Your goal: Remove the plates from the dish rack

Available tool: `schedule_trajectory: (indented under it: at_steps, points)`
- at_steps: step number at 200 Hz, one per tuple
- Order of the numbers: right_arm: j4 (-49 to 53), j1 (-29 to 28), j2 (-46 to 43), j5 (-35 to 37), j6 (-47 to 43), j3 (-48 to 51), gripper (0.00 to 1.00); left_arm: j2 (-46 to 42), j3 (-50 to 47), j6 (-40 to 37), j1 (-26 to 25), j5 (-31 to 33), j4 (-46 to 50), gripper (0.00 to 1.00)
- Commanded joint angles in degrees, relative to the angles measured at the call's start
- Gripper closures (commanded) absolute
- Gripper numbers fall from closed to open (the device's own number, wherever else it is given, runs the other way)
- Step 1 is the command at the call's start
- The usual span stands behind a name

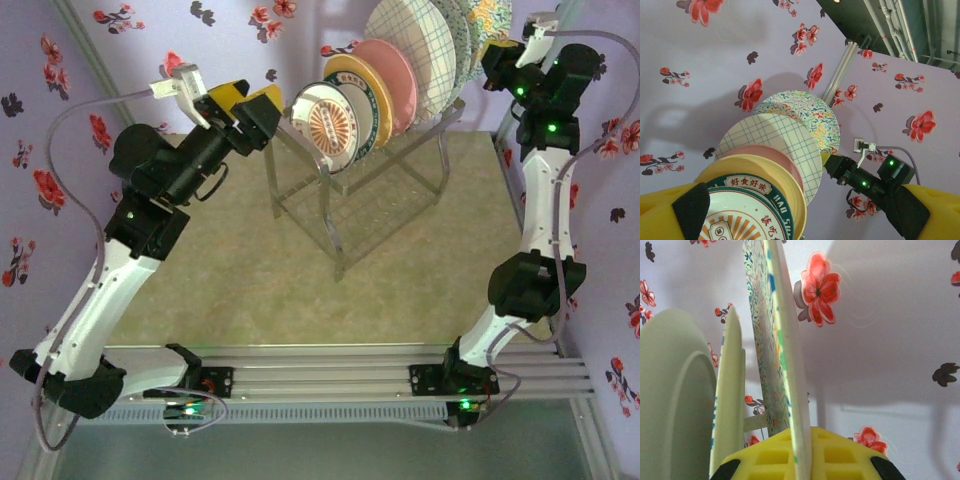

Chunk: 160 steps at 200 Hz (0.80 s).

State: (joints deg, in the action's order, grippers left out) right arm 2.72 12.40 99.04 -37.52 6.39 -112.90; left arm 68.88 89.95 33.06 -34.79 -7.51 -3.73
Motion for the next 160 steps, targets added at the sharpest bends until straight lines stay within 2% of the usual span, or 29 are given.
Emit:
schedule_trajectory:
  at_steps: [1, 93, 160]
  points:
    - [-4.3, 1.3, -3.7, 4.3, -1.0, -2.9, 1.00, 0.2, 0.9, 2.2, -0.5, 0.9, -5.4, 0.02]
    - [-6.6, 3.3, -6.6, 8.8, 0.8, -4.1, 1.00, 0.3, -0.8, 4.4, -1.0, 0.5, -6.1, 0.01]
    - [-7.3, 3.7, -8.4, 12.7, 3.0, -5.4, 1.00, 1.4, 0.2, 5.2, -2.0, 0.4, -3.0, 0.03]
